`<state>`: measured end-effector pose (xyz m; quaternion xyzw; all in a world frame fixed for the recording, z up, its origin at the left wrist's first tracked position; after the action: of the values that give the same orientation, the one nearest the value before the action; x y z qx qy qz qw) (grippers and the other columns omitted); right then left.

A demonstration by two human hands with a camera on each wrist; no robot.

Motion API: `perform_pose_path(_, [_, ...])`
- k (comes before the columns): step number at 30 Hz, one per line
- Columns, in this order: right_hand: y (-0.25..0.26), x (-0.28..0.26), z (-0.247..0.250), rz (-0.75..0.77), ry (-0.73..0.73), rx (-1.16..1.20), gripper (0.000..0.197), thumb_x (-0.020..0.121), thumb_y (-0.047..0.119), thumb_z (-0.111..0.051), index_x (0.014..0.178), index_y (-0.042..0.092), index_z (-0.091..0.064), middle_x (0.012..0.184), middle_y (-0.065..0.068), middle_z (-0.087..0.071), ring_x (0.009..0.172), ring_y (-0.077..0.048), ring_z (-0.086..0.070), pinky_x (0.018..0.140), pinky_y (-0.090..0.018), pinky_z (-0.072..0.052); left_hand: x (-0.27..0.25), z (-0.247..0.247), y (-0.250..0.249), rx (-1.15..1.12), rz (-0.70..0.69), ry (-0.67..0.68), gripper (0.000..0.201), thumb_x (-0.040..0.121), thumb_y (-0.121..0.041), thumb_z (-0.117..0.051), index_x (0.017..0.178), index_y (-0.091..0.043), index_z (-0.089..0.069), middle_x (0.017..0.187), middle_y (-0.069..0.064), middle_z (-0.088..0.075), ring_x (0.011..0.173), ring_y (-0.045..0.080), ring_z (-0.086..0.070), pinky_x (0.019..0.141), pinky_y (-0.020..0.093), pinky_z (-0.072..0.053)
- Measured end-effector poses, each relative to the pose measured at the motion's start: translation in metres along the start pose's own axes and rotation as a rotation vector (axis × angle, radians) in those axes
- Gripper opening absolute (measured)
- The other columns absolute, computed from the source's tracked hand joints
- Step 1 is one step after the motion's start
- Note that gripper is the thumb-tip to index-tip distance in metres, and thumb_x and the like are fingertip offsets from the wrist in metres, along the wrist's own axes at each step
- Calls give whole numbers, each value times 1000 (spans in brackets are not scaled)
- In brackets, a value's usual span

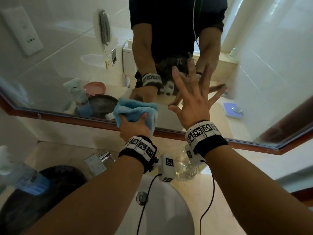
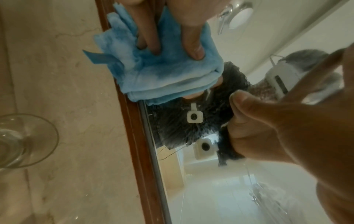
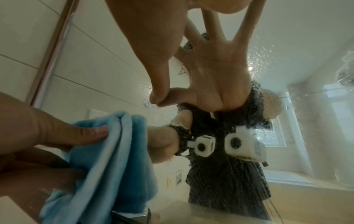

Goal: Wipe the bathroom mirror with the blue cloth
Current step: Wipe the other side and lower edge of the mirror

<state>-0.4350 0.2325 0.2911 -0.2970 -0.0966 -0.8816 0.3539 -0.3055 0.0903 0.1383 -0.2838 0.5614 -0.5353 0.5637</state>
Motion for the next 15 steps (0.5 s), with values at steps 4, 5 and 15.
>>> perform_pose_path(4, [1,-1,-2,-24,13,4,113,66,53,-78,151,45,-4,163,2,7,146,-39,12,98,-82,0,27,28,-5,13,55,-61,73,79,-47,-76,138,-16,-47,129,5,-60,116,26,-59,87,27,-42])
perform_pose_path(5, [2,-1,-2,-28,12,2,112,66,53,-78,151,45,-4,163,2,7,146,-39,12,99,-82,1,35,37,-5,18,61,-78,76,78,-48,-76,140,-16,-46,132,6,-59,118,27,-58,91,29,-43])
perform_pose_path(15, [9,-4,-4,-108,-30,39,110,65,53,-79,152,42,-11,163,-2,6,146,-41,12,101,-75,8,107,109,-11,-76,-57,-119,64,83,-42,-74,138,-17,-53,130,7,-61,116,26,-60,82,23,-39])
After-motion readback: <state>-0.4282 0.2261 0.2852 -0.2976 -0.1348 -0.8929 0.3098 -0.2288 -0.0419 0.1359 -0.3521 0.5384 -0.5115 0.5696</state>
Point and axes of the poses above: each hand's wrist, its own x-axis towards the middle knuckle, its own z-axis out of the back of the hand, y = z × x, the point moved 10 cm from there along x, towards the middle knuckle
